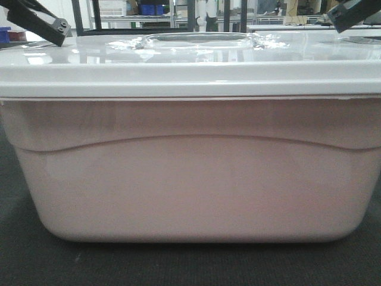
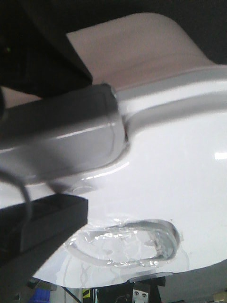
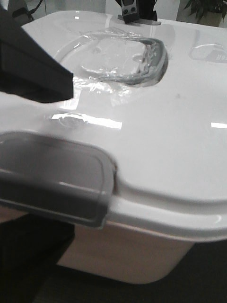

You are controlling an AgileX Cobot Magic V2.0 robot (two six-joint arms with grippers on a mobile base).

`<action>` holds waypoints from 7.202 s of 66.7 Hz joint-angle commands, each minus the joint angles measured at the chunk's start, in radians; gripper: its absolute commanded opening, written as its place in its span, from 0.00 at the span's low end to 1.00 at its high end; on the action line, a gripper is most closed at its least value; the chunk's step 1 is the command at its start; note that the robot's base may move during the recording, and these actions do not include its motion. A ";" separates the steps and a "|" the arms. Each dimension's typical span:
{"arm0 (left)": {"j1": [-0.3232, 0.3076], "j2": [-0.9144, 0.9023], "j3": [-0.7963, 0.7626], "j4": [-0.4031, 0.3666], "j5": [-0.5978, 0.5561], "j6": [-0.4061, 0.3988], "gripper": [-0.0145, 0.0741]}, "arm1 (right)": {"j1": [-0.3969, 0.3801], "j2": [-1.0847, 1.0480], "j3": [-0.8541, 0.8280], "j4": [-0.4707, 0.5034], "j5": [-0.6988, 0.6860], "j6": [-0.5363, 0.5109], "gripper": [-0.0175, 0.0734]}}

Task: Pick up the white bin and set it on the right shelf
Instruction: 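Close both grippers on the grey lid clips at the bin's ends, then lift the bin off the floor with both grippers, then hold the bin raised with both grippers while the base turns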

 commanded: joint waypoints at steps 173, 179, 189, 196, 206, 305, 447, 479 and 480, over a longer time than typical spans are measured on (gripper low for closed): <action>-0.008 -0.026 -0.022 -0.109 0.030 -0.004 0.43 | 0.000 0.013 -0.025 0.111 0.088 -0.009 0.70; -0.008 -0.028 -0.022 -0.117 0.032 -0.001 0.43 | 0.000 0.013 -0.025 0.129 0.104 -0.013 0.70; -0.008 -0.031 -0.022 -0.122 0.034 0.000 0.43 | 0.000 0.013 -0.025 0.135 0.126 -0.057 0.70; -0.008 -0.031 -0.022 -0.124 0.059 0.004 0.43 | 0.000 0.008 -0.025 0.139 0.140 -0.071 0.70; -0.008 -0.044 -0.022 -0.130 0.077 0.023 0.43 | 0.000 -0.022 -0.025 0.143 0.140 -0.088 0.70; -0.008 -0.424 -0.022 -0.133 0.050 0.023 0.43 | 0.000 -0.453 -0.025 0.144 0.140 -0.079 0.57; -0.008 -0.483 -0.022 -0.122 0.044 0.023 0.37 | 0.000 -0.452 -0.025 0.144 0.123 -0.079 0.57; 0.003 -0.483 -0.022 -0.122 0.044 0.023 0.37 | 0.000 -0.452 -0.025 0.144 0.120 -0.079 0.57; 0.003 -0.483 -0.022 -0.122 0.044 0.023 0.37 | 0.000 -0.452 -0.025 0.144 0.118 -0.079 0.57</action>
